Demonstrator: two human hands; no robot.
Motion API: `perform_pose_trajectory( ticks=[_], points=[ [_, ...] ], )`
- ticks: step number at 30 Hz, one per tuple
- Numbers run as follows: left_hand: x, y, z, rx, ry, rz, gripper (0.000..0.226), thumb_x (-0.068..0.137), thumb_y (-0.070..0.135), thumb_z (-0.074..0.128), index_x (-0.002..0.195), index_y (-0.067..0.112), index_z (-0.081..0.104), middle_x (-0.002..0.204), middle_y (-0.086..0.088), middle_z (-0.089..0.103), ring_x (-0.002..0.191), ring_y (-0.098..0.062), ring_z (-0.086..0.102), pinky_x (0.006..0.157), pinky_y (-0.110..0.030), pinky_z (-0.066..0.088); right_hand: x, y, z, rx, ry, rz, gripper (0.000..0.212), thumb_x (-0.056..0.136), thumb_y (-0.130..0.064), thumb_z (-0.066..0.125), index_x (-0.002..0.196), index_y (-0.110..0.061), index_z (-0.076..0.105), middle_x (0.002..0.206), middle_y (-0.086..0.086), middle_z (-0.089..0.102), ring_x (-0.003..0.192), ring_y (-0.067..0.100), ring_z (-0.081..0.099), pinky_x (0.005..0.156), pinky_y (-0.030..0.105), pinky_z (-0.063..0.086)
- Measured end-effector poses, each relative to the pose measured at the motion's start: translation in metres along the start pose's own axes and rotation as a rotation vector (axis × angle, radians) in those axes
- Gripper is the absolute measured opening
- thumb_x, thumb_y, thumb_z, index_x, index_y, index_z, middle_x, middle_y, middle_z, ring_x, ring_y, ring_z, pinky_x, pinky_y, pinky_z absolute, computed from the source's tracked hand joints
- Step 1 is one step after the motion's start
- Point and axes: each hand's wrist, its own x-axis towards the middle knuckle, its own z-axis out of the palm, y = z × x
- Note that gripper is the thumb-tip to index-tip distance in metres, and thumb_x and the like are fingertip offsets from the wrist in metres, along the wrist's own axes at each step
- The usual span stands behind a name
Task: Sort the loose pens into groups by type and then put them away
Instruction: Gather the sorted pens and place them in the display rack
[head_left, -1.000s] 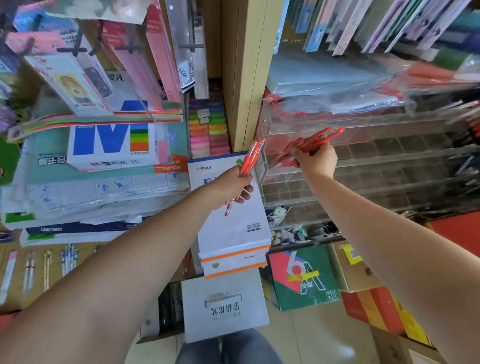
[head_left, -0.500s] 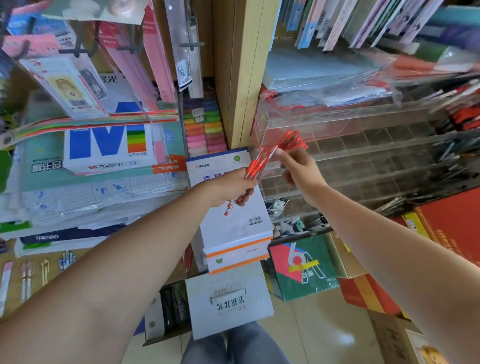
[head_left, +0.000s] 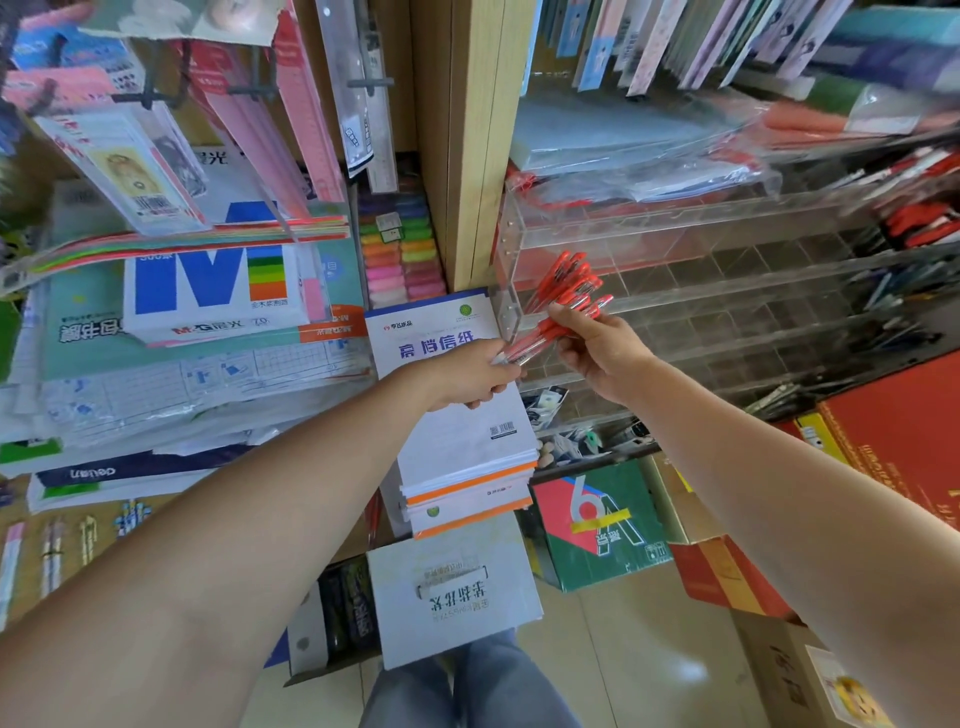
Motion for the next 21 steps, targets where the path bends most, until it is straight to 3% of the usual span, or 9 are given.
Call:
perform_pose_trajectory(
  ticks=[2, 4, 6, 9, 14, 17, 21],
  points=[
    [0.004, 0.006, 0.002, 0.026, 0.016, 0.014, 0.019, 0.102, 0.024, 0.042, 0.116, 0.012, 0.048, 0.076, -0.002, 0.041, 0.062, -0.013, 0.033, 0.055, -0.024, 0.031, -0.002, -0.008, -0.003, -0.042, -0.008, -0.025, 0.011, 0.087, -0.015, 0.068, 0.084, -0.007, 0.061, 0.069, 0.004, 0.065, 0.047, 0.006, 0.053, 0.046, 0.015, 0.047],
    [0.012, 0.012, 0.002, 0.074, 0.09, 0.058, 0.025, 0.1, 0.027, 0.046, 0.118, 0.009, 0.045, 0.088, -0.006, 0.048, 0.071, -0.019, 0.044, 0.06, -0.027, 0.037, -0.001, -0.019, -0.008, -0.069, 0.026, -0.086, 0.011, 0.089, -0.015, 0.066, 0.084, -0.007, 0.06, 0.068, 0.004, 0.064, 0.047, 0.006, 0.054, 0.048, 0.015, 0.048],
    [0.022, 0.016, 0.0, 0.213, 0.228, 0.1, 0.04, 0.096, 0.03, 0.053, 0.127, 0.006, 0.04, 0.114, -0.013, 0.049, 0.096, -0.029, 0.054, 0.072, -0.032, 0.044, 0.002, -0.033, -0.016, -0.067, 0.106, -0.179, 0.012, 0.089, -0.015, 0.066, 0.085, -0.006, 0.06, 0.066, 0.003, 0.062, 0.047, 0.006, 0.053, 0.048, 0.016, 0.048],
    [0.032, 0.021, -0.004, 0.457, 0.388, 0.159, 0.055, 0.094, 0.026, 0.057, 0.14, 0.008, 0.034, 0.143, -0.013, 0.037, 0.127, -0.031, 0.042, 0.1, -0.04, 0.04, 0.008, -0.05, -0.025, -0.093, 0.25, -0.318, 0.011, 0.089, -0.018, 0.066, 0.089, -0.009, 0.061, 0.072, 0.003, 0.064, 0.053, 0.007, 0.056, 0.054, 0.019, 0.05],
    [0.038, 0.022, -0.001, 0.645, 0.305, 0.19, 0.07, 0.096, 0.021, 0.053, 0.153, 0.012, 0.012, 0.161, -0.008, 0.01, 0.146, -0.026, 0.014, 0.115, -0.038, 0.022, 0.032, -0.042, -0.025, -0.313, 0.387, -0.404, 0.024, 0.085, -0.03, 0.071, 0.095, -0.01, 0.061, 0.088, 0.009, 0.07, 0.071, 0.017, 0.065, 0.074, 0.035, 0.059],
    [0.045, 0.014, -0.001, 0.672, 0.282, 0.183, 0.073, 0.096, 0.022, 0.054, 0.153, 0.016, 0.009, 0.162, -0.006, 0.004, 0.148, -0.024, 0.011, 0.116, -0.038, 0.021, 0.046, -0.03, -0.014, -0.471, 0.428, -0.436, 0.022, 0.082, -0.036, 0.072, 0.083, -0.019, 0.058, 0.089, 0.01, 0.07, 0.079, 0.025, 0.068, 0.077, 0.043, 0.057],
    [0.051, 0.008, -0.001, 0.718, 0.254, 0.131, 0.074, 0.097, 0.024, 0.052, 0.154, 0.013, 0.007, 0.162, -0.005, 0.001, 0.147, -0.026, 0.011, 0.116, -0.038, 0.024, 0.059, -0.019, -0.003, -0.655, 0.416, -0.426, 0.027, 0.078, -0.033, 0.076, 0.092, -0.014, 0.061, 0.096, 0.009, 0.068, 0.086, 0.024, 0.067, 0.082, 0.043, 0.056]
  ],
)
